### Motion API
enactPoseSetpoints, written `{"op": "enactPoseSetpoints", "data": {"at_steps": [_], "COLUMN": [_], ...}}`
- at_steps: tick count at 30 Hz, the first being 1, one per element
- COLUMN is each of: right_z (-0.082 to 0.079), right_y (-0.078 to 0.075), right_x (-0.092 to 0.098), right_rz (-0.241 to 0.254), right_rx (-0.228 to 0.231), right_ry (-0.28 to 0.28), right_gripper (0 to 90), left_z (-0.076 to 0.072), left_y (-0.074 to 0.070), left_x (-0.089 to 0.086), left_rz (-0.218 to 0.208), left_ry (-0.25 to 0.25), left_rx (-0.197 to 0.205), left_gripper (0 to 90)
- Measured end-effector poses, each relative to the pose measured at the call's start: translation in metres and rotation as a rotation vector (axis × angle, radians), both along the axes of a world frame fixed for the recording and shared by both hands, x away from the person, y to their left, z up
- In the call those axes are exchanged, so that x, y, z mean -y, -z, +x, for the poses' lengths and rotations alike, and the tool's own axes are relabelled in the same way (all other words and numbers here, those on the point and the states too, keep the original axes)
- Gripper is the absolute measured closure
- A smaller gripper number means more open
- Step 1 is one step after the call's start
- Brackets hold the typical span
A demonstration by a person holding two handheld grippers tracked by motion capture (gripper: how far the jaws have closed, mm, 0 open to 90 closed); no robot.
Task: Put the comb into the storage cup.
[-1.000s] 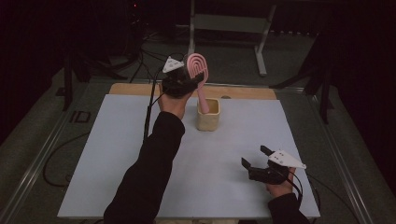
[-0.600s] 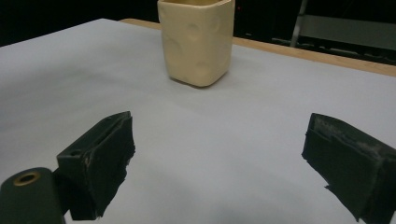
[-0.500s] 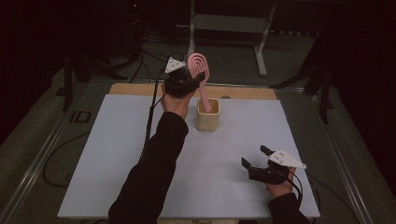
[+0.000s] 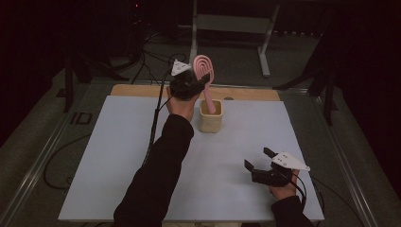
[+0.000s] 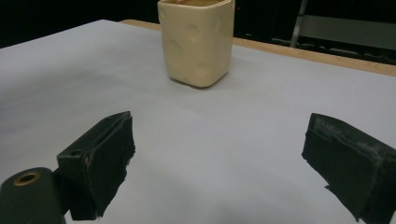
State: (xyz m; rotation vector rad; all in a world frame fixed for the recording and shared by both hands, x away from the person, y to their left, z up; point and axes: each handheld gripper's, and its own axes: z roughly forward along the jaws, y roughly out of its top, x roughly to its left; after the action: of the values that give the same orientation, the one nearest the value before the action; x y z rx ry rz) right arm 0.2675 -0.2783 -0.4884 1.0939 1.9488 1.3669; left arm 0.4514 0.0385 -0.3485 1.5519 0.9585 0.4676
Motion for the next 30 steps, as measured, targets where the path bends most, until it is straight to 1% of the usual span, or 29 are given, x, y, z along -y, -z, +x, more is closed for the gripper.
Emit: {"op": "enactPoseSetpoints", "data": {"at_steps": [14, 23, 30], "right_z": [0.0, 0.0, 0.0], "right_y": [0.0, 0.0, 0.0], "right_x": [0.0, 0.0, 0.0], "right_rz": [0.004, 0.006, 0.005], "right_rx": [-0.001, -0.001, -0.001], "right_ry": [-0.001, -0.002, -0.003], "right_gripper": [8.8, 8.8, 8.8], "left_z": [0.001, 0.002, 0.002], "left_y": [0.006, 0.01, 0.011], "left_x": [0.008, 0.012, 0.014], "left_rz": [-0.014, -0.007, -0.01], "left_ry": [-0.014, -0.009, -0.007], "left_rx": [-0.005, -0.009, -0.012], "left_gripper": [64.6, 64.6, 64.6]}}
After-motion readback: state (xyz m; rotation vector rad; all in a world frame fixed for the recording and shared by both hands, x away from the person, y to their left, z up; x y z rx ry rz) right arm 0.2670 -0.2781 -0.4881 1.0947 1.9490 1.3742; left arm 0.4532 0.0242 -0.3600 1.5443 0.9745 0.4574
